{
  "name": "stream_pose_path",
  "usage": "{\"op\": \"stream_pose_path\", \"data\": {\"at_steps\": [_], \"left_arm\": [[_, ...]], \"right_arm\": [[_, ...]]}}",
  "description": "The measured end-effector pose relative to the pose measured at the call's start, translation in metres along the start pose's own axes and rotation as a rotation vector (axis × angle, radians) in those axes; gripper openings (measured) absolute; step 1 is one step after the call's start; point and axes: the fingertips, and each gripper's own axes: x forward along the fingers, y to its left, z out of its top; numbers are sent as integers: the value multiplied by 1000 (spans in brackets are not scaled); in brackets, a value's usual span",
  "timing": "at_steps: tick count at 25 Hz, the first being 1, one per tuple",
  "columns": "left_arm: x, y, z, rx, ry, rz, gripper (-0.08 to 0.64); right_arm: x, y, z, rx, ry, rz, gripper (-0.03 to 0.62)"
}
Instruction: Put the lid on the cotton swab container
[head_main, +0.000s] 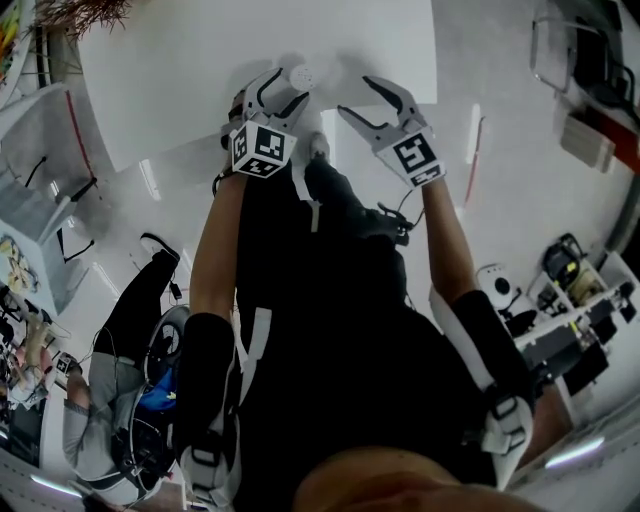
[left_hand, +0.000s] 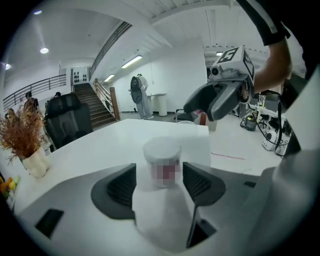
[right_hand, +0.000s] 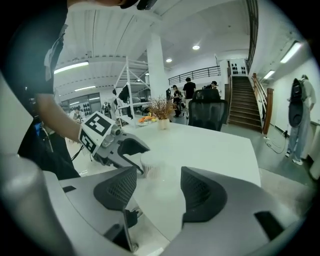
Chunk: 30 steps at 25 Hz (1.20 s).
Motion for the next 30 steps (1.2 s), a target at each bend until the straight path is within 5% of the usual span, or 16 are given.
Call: {"op": "stream_pose_path", "data": {"at_steps": [12,30], "left_arm": [[16,-5,5,122,-18,-94,232],[16,-4,4,115,-33,-115,230]], "right_arm": [[29,-8,-27,-61,29,14,253],[28,-3,0,-210,34,48,226]]}}
